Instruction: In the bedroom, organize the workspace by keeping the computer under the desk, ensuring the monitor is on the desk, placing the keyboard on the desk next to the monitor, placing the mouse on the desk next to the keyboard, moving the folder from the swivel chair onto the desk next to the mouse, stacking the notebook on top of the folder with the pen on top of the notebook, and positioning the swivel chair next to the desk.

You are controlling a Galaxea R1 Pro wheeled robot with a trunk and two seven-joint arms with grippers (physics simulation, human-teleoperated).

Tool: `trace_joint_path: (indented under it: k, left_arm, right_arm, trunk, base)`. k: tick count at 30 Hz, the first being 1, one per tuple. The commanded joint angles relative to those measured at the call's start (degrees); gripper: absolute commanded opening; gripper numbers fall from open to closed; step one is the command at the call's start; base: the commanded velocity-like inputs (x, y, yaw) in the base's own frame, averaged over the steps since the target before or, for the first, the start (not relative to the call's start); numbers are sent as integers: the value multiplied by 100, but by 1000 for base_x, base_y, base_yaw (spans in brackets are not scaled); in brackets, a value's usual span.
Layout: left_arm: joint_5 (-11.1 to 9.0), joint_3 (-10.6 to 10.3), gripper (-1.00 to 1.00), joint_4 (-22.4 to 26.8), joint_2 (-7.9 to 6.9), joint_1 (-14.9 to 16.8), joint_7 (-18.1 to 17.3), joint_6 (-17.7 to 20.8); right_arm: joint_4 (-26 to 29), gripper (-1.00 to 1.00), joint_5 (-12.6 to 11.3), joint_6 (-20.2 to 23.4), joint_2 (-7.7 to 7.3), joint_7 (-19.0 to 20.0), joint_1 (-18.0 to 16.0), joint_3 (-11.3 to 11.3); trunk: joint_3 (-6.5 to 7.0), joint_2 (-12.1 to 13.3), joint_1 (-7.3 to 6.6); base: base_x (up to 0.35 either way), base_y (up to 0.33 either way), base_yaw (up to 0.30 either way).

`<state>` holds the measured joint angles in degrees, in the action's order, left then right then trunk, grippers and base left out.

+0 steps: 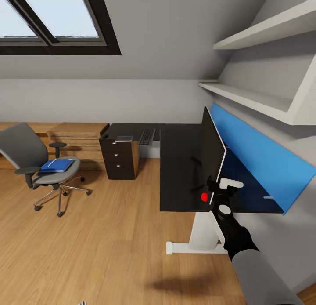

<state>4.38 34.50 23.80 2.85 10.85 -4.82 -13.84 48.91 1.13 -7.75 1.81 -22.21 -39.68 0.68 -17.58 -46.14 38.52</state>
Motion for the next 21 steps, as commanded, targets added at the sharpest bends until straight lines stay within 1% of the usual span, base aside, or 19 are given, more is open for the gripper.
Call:
trace_joint_path:
  k: [1,9,16,21]
  left_arm:
    - [46,48,100,2,5,5,-36,-14]
    - [46,48,100,2,5,5,-36,-14]
    - [46,48,100,2,4,5,-36,-14]
    - [46,48,100,2,5,5,-36,-14]
  right_arm:
    - [-4,100,10,-17,5,-12,-4,6]
    - [-4,100,10,-17,10,-12,-4,5]
    - [-7,100,10,-17,12,-10,-6,3]
    - [-57,100,10,-18,18,-11,-5,-2]
  trunk:
    - [-7,-5,1]
    - [-7,-5,1]
    - [-7,-5,1]
    - [-7,-5,1]
  base:
    - [0,-12,0]
    - [0,-146,0]
    - [0,-54,0]
    - [0,-193,0]
